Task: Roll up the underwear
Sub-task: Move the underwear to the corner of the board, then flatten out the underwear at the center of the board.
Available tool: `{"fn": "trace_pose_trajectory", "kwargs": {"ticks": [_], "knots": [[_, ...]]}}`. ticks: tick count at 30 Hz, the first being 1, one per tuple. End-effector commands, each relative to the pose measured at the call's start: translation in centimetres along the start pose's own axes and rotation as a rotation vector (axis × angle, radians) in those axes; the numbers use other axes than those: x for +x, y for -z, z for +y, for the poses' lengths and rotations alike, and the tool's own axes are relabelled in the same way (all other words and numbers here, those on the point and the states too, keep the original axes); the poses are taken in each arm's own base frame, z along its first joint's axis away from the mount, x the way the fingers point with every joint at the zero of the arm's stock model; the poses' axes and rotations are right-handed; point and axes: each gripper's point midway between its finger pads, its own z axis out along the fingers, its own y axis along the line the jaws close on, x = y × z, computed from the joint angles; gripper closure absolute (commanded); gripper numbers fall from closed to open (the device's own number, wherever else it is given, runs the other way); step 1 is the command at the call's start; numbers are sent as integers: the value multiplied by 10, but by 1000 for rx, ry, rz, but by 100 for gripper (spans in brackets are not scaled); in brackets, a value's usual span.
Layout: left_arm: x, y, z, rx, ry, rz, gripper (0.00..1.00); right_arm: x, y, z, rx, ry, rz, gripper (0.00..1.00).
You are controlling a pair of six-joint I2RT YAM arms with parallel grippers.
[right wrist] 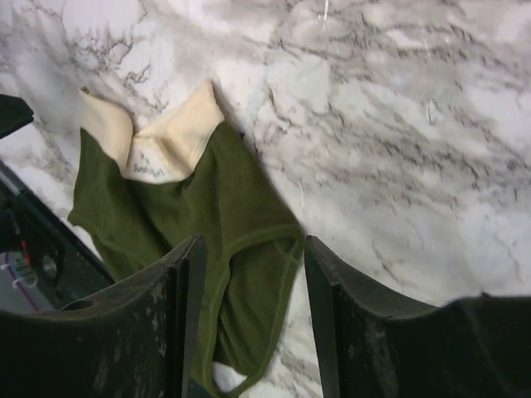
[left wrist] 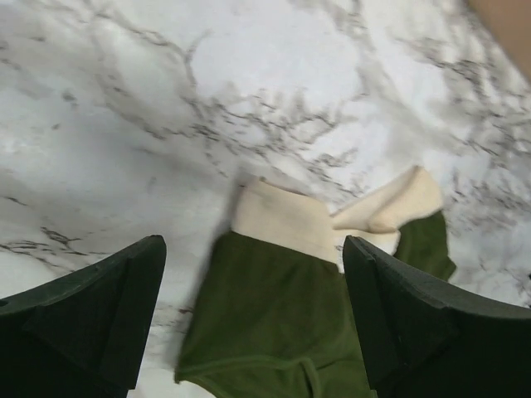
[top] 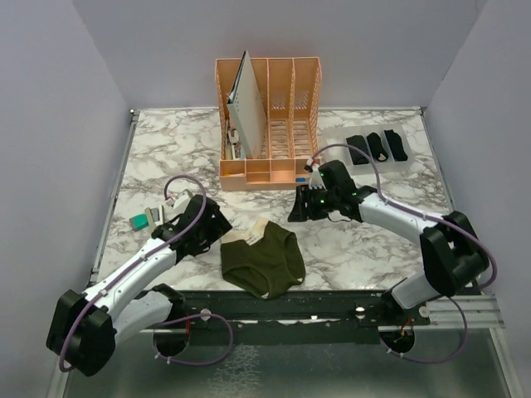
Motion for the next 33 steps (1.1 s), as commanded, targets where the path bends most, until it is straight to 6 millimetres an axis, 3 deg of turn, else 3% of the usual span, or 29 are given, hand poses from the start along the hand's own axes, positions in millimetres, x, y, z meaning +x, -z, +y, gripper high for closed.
{"fn": "trace_pose_trajectory", "kwargs": {"ticks": [1, 10, 17, 21, 27, 28, 33], "knots": [[10, -15, 23, -15, 22, 101, 8, -13, -30, -2, 75, 88, 6, 46], [37, -22, 43, 0, 68, 175, 19, -3, -84, 14, 108, 274, 109, 46], [49, -31, 56, -5, 42, 186, 30, 1, -101, 13, 135, 333, 127, 44], [52, -40, 60, -22, -4, 203, 43, 6, -112, 7, 156, 340, 156, 45], [59, -45, 62, -39, -47, 251, 68, 10, -119, 8, 140, 320, 156, 62], [58, -46, 62, -39, -52, 247, 72, 9, -119, 9, 137, 317, 151, 69], [51, -47, 53, 1, -92, 226, 92, -1, -105, 17, 132, 313, 92, 85]]}}
